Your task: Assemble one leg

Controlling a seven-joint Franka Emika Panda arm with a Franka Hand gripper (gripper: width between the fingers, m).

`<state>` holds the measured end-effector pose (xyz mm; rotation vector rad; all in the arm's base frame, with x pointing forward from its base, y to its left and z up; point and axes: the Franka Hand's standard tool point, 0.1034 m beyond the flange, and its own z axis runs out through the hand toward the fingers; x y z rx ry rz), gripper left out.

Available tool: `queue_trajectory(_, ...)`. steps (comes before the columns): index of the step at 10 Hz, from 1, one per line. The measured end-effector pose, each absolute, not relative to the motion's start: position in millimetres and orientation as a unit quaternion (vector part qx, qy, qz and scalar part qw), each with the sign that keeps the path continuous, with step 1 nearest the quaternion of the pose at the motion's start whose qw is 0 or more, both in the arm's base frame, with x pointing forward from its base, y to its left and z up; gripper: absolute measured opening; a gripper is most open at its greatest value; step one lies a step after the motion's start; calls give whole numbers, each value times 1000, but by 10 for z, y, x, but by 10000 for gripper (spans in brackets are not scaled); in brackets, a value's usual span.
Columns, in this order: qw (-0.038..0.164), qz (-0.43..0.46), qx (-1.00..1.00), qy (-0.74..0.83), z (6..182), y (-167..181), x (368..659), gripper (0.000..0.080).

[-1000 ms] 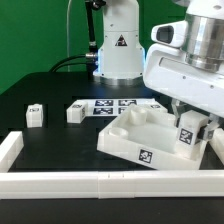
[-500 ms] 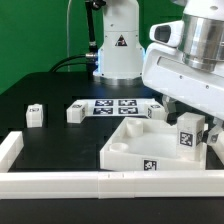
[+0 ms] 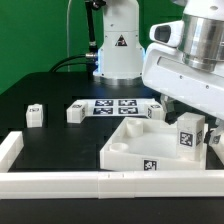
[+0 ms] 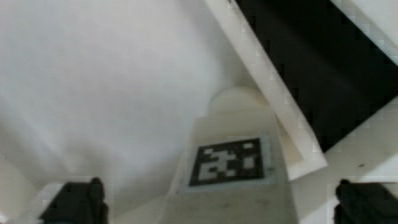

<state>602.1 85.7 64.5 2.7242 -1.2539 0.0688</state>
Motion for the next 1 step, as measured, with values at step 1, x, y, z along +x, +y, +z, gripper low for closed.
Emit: queue_trajectory(1, 71, 23, 906, -417, 645, 857, 6021, 649)
